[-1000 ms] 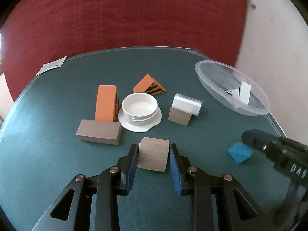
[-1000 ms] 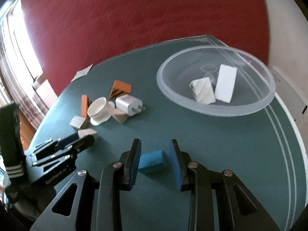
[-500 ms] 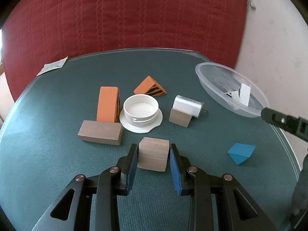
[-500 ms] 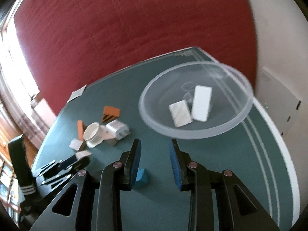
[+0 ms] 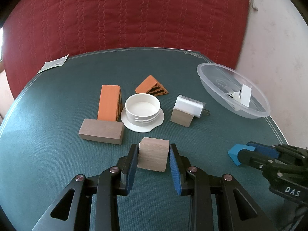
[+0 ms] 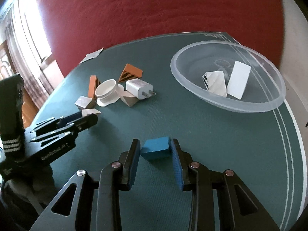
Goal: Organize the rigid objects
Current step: 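Carry the blue wedge into the clear bowl and release it with the right gripper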
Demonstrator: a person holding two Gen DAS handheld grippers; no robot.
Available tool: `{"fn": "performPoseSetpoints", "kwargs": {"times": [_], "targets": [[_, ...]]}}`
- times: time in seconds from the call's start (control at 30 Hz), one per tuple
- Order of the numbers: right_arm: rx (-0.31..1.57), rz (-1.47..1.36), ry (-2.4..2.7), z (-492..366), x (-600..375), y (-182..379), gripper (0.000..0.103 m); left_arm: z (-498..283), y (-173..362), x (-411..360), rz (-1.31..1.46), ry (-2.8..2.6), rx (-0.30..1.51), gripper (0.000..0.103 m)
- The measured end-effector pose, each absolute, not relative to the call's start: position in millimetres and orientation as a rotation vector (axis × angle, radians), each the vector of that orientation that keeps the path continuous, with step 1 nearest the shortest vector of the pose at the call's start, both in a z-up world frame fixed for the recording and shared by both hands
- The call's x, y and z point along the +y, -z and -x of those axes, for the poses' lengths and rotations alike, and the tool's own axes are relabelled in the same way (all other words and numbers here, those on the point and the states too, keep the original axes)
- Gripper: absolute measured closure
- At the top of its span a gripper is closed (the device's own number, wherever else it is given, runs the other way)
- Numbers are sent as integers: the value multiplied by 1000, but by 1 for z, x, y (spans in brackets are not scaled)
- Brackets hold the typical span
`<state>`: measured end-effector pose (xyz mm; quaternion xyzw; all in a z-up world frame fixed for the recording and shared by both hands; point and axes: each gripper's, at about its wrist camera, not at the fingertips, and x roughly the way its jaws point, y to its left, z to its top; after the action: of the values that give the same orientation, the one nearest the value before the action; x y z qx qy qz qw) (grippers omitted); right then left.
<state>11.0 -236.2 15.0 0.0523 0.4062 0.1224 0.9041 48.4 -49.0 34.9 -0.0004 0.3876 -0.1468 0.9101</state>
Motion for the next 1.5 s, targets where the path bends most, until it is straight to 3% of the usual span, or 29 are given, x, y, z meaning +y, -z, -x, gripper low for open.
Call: {"fn": "performPoseSetpoints", "kwargs": {"times": [0.43, 0.53, 0.6, 1.2, 1.5], "targets": [[849, -49, -252, -9, -232, -10, 62, -49, -34, -48, 11, 301, 803, 69], [841, 3, -232, -7, -226, -9, 64, -49, -34, -48, 10, 301, 803, 69], [833, 33, -204, -5, -224, -8, 72, -49, -34, -48, 11, 300, 803, 69], [674, -170, -21, -22, -300, -59, 72, -50, -34, -50, 9, 288, 805, 69], [642, -216, 58, -63, -327, -53, 71, -52, -34, -50, 10, 271, 811, 69]]}}
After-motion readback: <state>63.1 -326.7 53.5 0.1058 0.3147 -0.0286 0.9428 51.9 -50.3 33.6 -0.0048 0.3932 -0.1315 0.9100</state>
